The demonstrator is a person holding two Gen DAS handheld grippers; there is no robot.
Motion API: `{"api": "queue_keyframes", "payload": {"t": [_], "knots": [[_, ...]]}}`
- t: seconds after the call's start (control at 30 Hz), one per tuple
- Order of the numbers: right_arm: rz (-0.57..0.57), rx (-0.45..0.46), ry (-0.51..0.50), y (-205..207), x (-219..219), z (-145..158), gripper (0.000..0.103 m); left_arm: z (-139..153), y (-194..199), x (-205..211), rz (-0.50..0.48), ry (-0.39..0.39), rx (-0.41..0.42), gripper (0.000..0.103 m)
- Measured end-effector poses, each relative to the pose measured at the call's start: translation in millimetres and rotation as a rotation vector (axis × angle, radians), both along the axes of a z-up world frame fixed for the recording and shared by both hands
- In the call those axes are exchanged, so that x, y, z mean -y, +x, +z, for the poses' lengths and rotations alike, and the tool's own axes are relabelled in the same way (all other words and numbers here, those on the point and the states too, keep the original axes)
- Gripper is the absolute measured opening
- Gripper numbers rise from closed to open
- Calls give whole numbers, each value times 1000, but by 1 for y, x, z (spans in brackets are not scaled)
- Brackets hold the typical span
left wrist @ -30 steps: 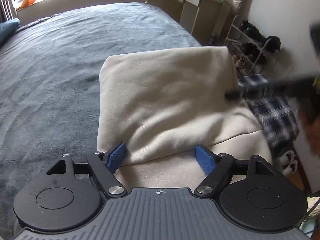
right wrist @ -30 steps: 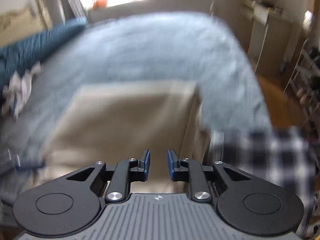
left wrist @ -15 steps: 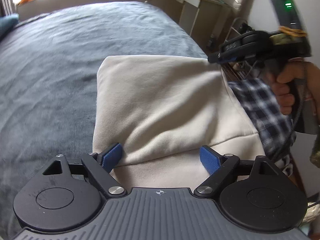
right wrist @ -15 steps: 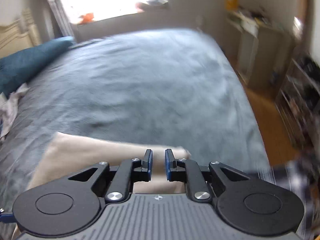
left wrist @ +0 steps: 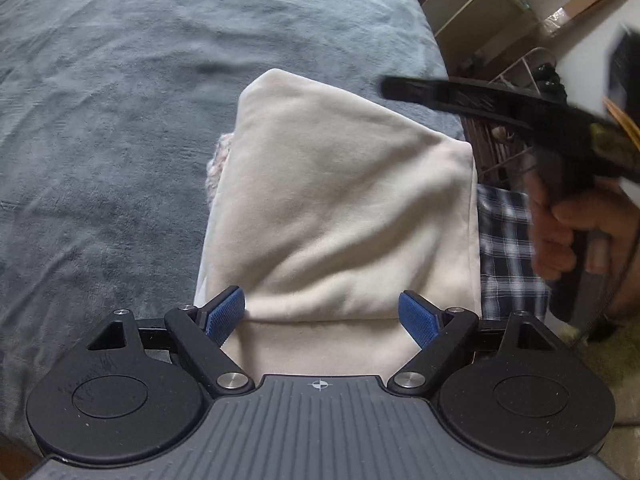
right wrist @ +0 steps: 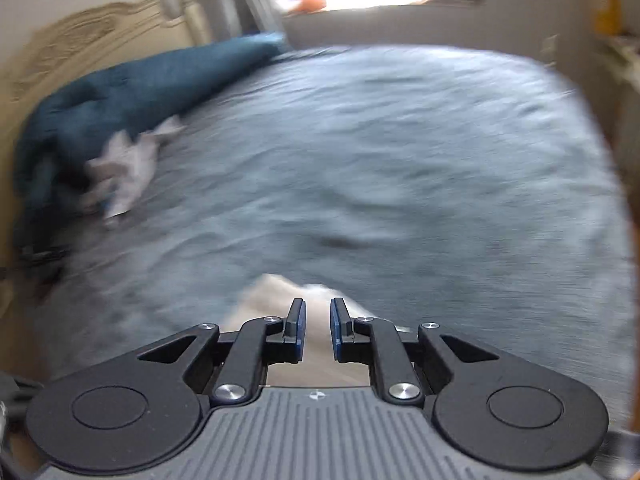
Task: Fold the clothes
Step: 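Open both tools and press the hoodie flat on the stack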
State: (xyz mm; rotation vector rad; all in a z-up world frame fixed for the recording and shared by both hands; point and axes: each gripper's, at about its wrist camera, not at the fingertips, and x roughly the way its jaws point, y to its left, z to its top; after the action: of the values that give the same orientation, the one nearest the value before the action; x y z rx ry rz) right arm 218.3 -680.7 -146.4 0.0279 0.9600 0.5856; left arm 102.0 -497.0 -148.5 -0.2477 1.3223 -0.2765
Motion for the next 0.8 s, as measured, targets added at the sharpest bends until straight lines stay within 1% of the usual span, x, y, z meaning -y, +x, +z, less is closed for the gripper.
{"api": "queue_keyframes", "payload": {"t": [0.03,0.1,0.13,0.17,0.23,0.3,0.43,0.47,0.5,0.57,0.6,0.67,0.7,0.8], "knots": [[21,-24,-1,7,-12,-10,15,0,-1,0,-5,19,-4,85],[17,-76,-29,19,-25,-33,15,-1,-3,1,-17,58,-16,85],[8,-85,-34,23,-27,-34,15,-3,-5,4,-26,76,-28,85],[0,-91,-38,25,-28,-34,16,-5,-7,6,-34,90,-33,85],[-14,-78,-38,22,-30,-18,16,-6,-10,10,-54,126,-28,85],[-16,-83,-48,22,-31,-22,16,-6,-10,11,-67,129,-34,85],[-20,-94,-68,24,-34,-30,15,-5,-12,15,-81,162,-28,85],[-26,-95,-69,23,-33,-30,16,-4,-12,17,-85,172,-27,85],[-49,-92,-53,21,-27,-23,16,-4,-11,17,-88,177,-28,85],[-64,-64,-48,8,-12,-4,16,-3,-11,19,-95,176,-30,85],[-61,-44,-56,-1,-4,7,16,-3,-11,20,-98,180,-31,85],[-64,-38,-91,-23,13,21,16,-4,-11,21,-108,190,-28,86],[-64,-49,-110,-34,22,23,16,-3,-12,23,-113,193,-27,86],[-78,-92,-165,-59,43,11,16,-4,-12,24,-119,201,-26,86]]}}
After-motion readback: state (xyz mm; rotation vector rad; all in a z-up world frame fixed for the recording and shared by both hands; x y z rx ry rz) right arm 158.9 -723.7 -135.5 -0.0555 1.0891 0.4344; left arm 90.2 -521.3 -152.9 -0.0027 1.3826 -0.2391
